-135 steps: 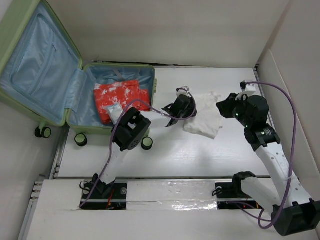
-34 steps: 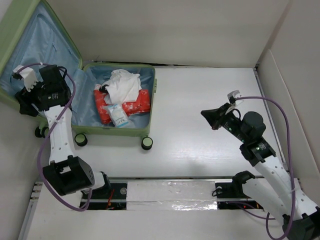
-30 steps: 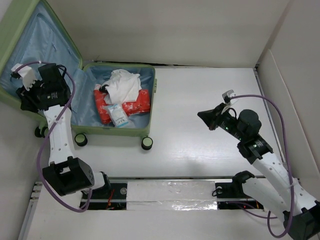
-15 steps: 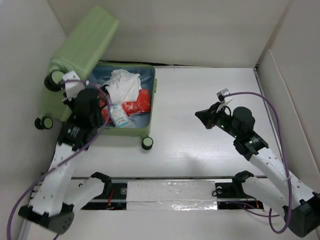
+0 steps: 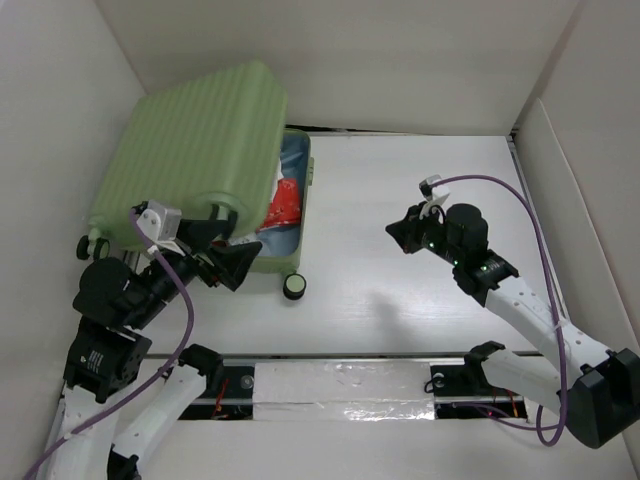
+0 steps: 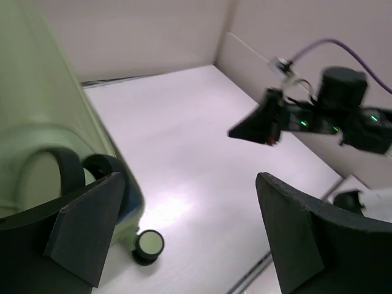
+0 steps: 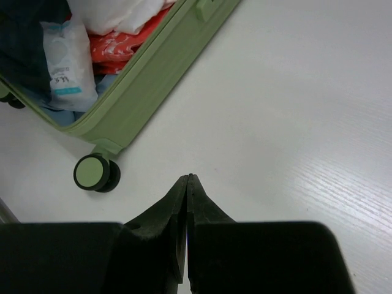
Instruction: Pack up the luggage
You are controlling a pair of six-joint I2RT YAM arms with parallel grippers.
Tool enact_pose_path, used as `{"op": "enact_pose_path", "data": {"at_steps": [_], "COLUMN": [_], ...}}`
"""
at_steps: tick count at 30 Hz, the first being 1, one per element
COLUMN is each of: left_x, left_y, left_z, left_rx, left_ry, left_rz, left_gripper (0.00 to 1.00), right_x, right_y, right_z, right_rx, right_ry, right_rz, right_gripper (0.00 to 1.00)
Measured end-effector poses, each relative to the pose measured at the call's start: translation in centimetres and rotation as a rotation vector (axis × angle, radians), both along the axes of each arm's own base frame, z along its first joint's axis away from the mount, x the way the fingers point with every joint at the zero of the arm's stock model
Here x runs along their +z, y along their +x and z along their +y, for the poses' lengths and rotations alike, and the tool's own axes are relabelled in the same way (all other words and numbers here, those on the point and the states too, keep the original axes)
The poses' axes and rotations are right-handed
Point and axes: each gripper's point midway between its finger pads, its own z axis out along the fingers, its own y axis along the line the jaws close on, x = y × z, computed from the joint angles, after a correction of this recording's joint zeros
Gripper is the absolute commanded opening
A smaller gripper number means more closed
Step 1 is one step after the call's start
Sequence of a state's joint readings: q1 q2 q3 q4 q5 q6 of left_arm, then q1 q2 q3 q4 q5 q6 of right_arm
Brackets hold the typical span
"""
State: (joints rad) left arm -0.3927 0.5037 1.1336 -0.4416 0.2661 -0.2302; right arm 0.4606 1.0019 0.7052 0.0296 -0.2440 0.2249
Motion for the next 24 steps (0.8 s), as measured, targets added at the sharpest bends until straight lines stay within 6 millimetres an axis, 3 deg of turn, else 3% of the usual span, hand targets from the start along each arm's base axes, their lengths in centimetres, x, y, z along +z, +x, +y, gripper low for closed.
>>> {"op": "enact_pose_path", "data": {"at_steps": [2,5,8,9,11,13,14,16,20,24], "left_x": [0.1,0.8,3.2,4.1,6.5,8.5,9.0,8.6,4.6,-0.7], "left_y": [-0.9,-1.3,-0.8,-0.1,1.5,4.1,5.6,9.3,16.9,24.0], "left_z": [-1.6,-2.4,-1.4,-0.7,0.8,2.4,3.0,4.2,7.7,15.0], "left_rx": [-0.109,-0.159,-0.091,-0.033,0.085,0.225,0.291,0.437,0.728,0.958], "left_ry": [0.011,-0.011,-0.053,-0.068,-0.103,-0.133,-0.137,-0.125,-0.013,0.079], "left_rz": [0.01,0.001,-0.05,-0.059,-0.076,-0.08,-0.072,-0.025,0.103,0.264], "left_gripper": [0.82,0.57,0.37,0.26,0.19,0.12,0.04,0.0,0.0,0.0], "right_x": [0.1,0.0,0.2,0.4,1.1,2.1,2.5,3.0,2.9,2.3], "right_y": [0.1,0.2,0.2,0.2,0.1,-0.1,-0.2,-0.3,-0.2,-0.2], "right_z": [-0.1,-0.2,-0.4,-0.5,-0.8,-1.1,-1.3,-1.4,-1.5,-1.1], "right_rx": [-0.005,-0.013,-0.023,-0.03,-0.045,-0.056,-0.06,-0.067,-0.072,-0.06], "right_ry": [-0.001,-0.002,-0.003,-0.002,0.004,0.015,0.02,0.027,0.023,0.012], "right_rz": [-0.002,-0.003,-0.009,-0.015,-0.035,-0.062,-0.073,-0.089,-0.087,-0.072], "right_gripper": [0.07,0.02,0.0,0.0,0.0,0.0,0.0,0.0,0.0,0.0]}}
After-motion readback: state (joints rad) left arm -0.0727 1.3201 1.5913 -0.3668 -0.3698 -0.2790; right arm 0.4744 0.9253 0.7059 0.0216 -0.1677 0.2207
